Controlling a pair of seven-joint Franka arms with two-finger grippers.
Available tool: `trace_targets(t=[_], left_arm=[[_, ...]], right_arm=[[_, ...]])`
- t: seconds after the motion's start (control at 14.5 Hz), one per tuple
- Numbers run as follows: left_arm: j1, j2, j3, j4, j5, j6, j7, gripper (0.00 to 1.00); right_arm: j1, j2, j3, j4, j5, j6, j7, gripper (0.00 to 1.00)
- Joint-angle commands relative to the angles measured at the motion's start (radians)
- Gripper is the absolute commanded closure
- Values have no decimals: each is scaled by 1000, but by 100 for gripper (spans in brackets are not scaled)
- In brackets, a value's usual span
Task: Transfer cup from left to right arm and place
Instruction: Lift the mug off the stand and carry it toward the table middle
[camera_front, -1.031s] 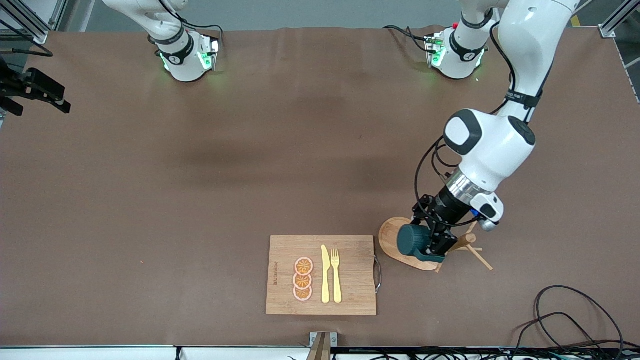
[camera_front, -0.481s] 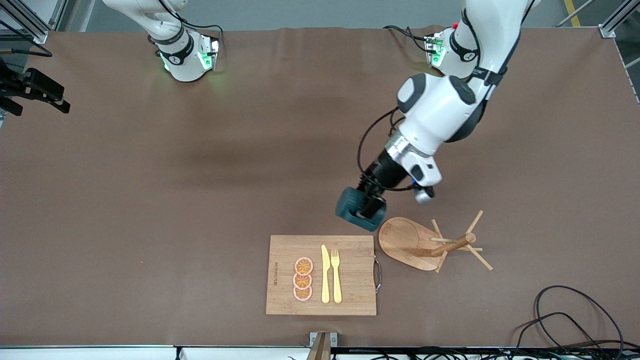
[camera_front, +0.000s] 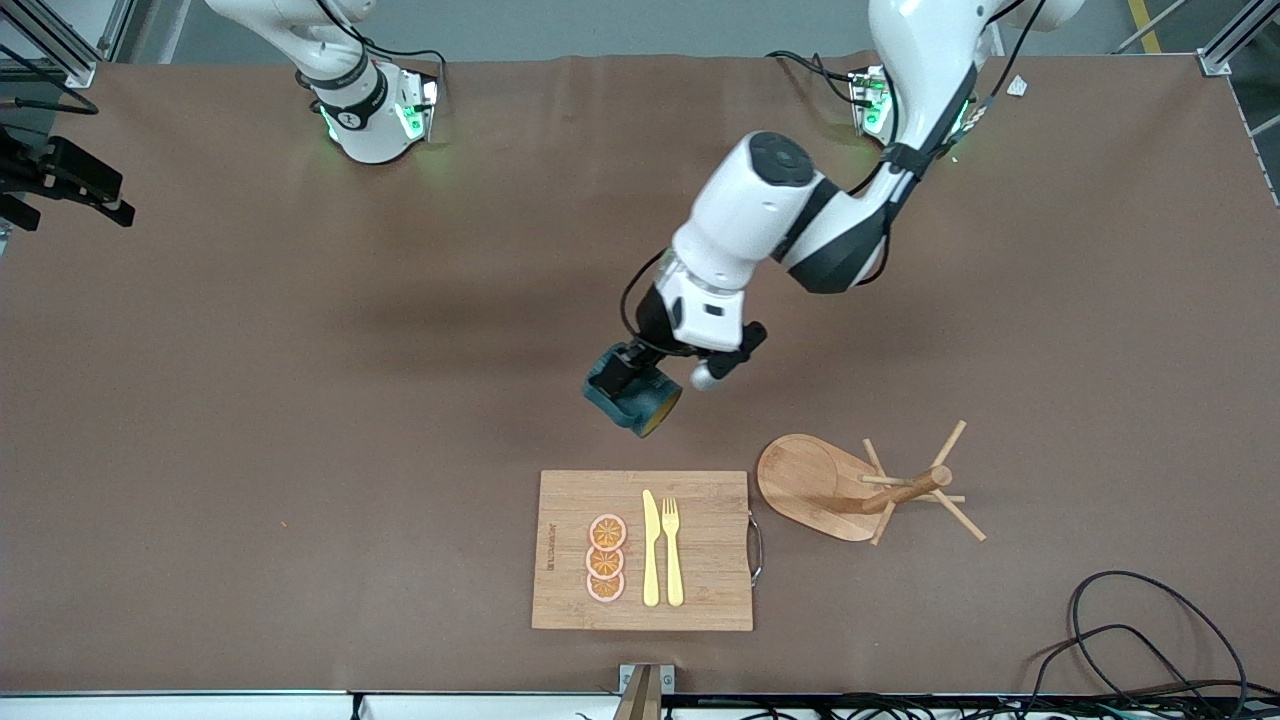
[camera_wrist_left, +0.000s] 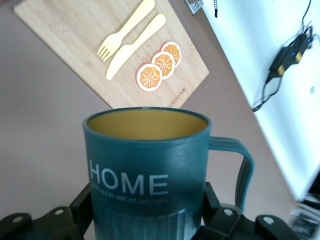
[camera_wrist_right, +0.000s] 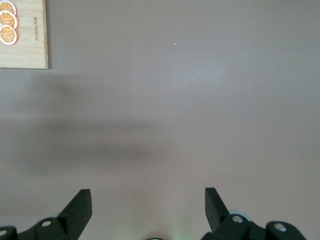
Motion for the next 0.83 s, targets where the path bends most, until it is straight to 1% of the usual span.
trace_targets(t=[0.0,0.07,0.14,0.28,0.41,0.55,0.62,0.69,0.76], left_arm=[[-133,111,101,144,120,-52,-40,35],[-183,133,148,155,143,-52,-40,35],[-251,147,213,163,160,-54,-47,35],[-439,182,409,163,163,-61,-63,35],[-649,248,640,163,163,-106,-76,35],[-772,308,762,160,166,-115,-99,35],[-828,337,810,160,184,-132,-125,35],[-869,361,840,161,244,-164,-151,35],[-895,386,848,163,322,-199,-193,35]], right_arm=[[-24,4,10,10,7,-10,-12,0],[-25,4,10,10,7,-11,-10,0],[-25,5,10,10,9,-19,-10,0],[-24,6,10,12,9,-22,-10,0],[-24,5,10,12,9,-22,-10,0],[-25,6,10,12,9,-21,-10,0],[-25,4,10,12,9,-22,-10,0],[-27,5,10,10,9,-22,-10,0],[-28,6,10,10,9,-22,-10,0]])
